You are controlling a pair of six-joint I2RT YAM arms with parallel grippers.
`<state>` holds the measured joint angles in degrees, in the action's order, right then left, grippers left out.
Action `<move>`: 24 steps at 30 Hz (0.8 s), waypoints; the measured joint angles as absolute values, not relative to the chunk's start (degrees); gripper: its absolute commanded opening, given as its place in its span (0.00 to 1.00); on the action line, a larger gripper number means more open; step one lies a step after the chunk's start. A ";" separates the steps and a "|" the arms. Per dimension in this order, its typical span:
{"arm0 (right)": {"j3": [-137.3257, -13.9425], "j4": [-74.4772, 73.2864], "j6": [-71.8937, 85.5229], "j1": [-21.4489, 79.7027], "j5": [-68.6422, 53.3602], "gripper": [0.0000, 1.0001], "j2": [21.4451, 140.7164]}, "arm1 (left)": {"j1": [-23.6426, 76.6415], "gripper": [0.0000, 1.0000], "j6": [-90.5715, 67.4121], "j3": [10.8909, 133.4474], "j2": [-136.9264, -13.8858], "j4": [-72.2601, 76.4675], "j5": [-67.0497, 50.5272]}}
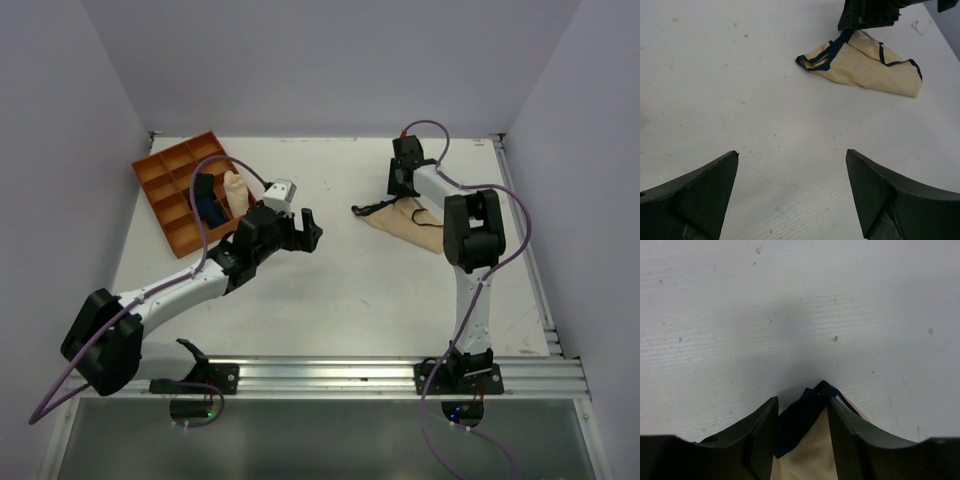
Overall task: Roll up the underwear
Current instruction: Move the underwear to the center of the board
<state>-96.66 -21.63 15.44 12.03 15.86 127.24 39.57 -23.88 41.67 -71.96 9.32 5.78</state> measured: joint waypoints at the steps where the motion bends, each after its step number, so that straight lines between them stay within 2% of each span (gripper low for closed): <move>1: -96.73 -21.89 15.55 12.03 15.88 0.48 127.37 | 38.46 0.91 -24.53 42.48 -73.65 9.67 5.43; 2: -96.86 -22.24 15.57 12.03 16.01 0.52 127.52 | 37.58 0.90 -24.93 43.44 -75.46 9.74 5.15; 8: -96.71 -22.41 15.51 12.03 16.88 0.55 127.50 | 36.01 0.89 -25.78 48.42 -84.99 9.85 3.97; 16: -99.02 -23.55 15.86 12.03 17.10 0.55 127.70 | 36.01 0.89 -25.91 49.34 -87.85 9.82 2.96; 19: -101.10 -23.51 16.05 12.03 17.15 0.49 128.40 | 36.01 0.89 -25.87 49.41 -87.85 9.82 3.07; 20: -101.54 -23.55 16.08 12.03 17.17 0.41 128.70 | 36.01 0.89 -25.85 49.41 -87.85 9.80 3.14; 21: -102.00 -23.64 15.97 12.03 17.17 0.38 129.14 | 35.99 0.89 -25.80 49.41 -87.85 9.80 3.20; 24: -102.63 -24.45 16.01 12.03 17.19 0.33 130.67 | 35.83 0.89 -25.80 49.41 -87.85 9.80 3.20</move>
<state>-102.63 -24.45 16.01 12.03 17.19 130.67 35.83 -25.80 49.41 -87.85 9.80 3.20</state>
